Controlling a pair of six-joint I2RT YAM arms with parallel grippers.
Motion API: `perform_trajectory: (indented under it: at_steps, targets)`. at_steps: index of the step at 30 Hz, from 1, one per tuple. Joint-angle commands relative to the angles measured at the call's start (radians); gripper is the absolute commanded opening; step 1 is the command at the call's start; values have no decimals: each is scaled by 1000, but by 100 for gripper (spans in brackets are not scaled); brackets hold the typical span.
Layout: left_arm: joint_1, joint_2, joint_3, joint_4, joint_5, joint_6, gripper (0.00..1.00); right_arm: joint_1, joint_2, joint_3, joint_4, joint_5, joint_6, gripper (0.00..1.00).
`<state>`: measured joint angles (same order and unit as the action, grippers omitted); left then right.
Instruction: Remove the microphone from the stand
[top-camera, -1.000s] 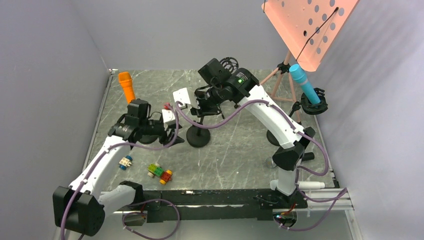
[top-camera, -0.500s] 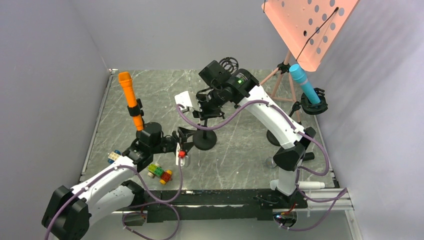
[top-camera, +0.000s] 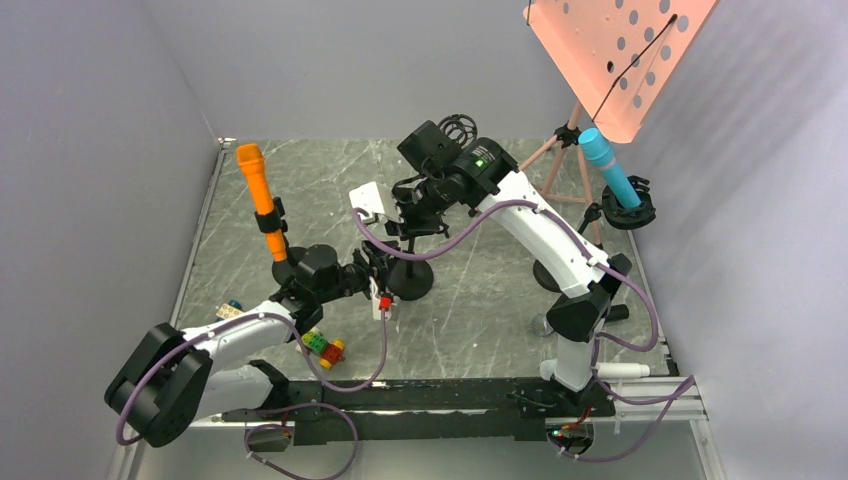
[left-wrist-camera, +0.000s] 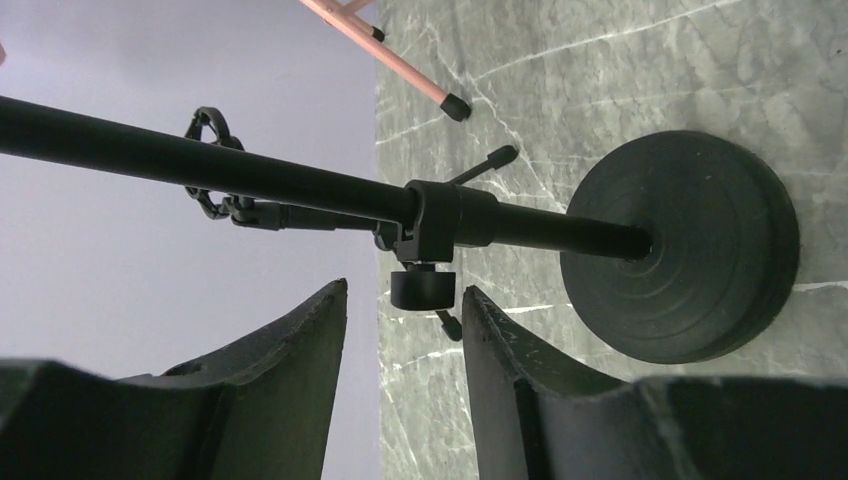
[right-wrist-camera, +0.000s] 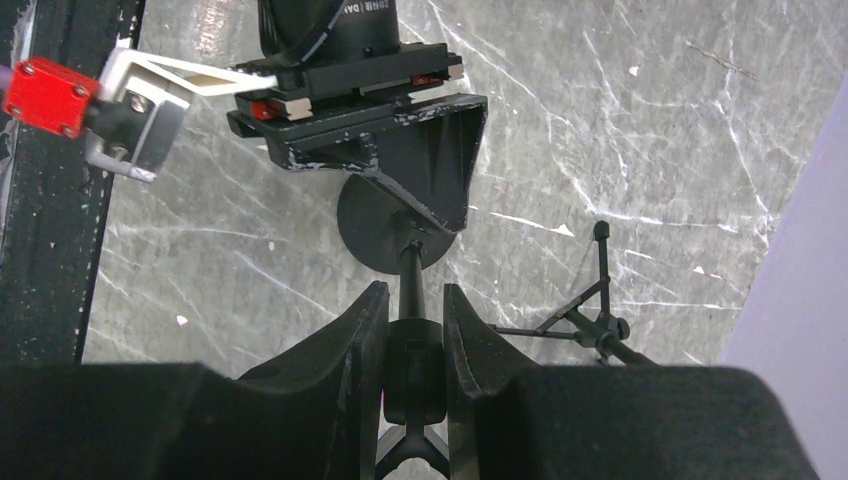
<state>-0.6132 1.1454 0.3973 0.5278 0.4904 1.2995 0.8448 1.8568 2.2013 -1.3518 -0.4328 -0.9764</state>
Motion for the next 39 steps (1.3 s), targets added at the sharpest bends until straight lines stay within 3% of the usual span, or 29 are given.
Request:
perform_trajectory:
  at_steps: [1,5,10,14,16,24,27,31,35,39]
  targets:
    - [-5,39,41,74,-23,31,49,-4,-18,4,25,1,-18,0]
    - [-5,53,49,46,-6,50,42,-4,-14,8,21,6,-19,0]
    - [-5,63,87,-27,-6,36,26,-6,-17,-5,28,8,-15,0]
    - [-5,66,167,-155,-24,-89,11,-8,-23,-18,36,10,-16,0]
    - [5,60,232,-302,8,-149,8,-9,-26,-22,38,11,-17,0]
    - [112,126,532,-881,421,-517,0,-14,-50,-65,57,14,-26,0]
    - [157,193,635,-975,586,-721,0,-14,-59,-84,66,16,-32,0]
    - [205,263,681,-983,689,-911,0,-15,-67,-100,72,14,-40,0]
    - [233,394,804,-1096,776,-1002,0,-15,-70,-105,73,14,-44,0]
    - [236,594,1029,-1402,877,-1029,0,-15,-75,-109,74,14,-48,0]
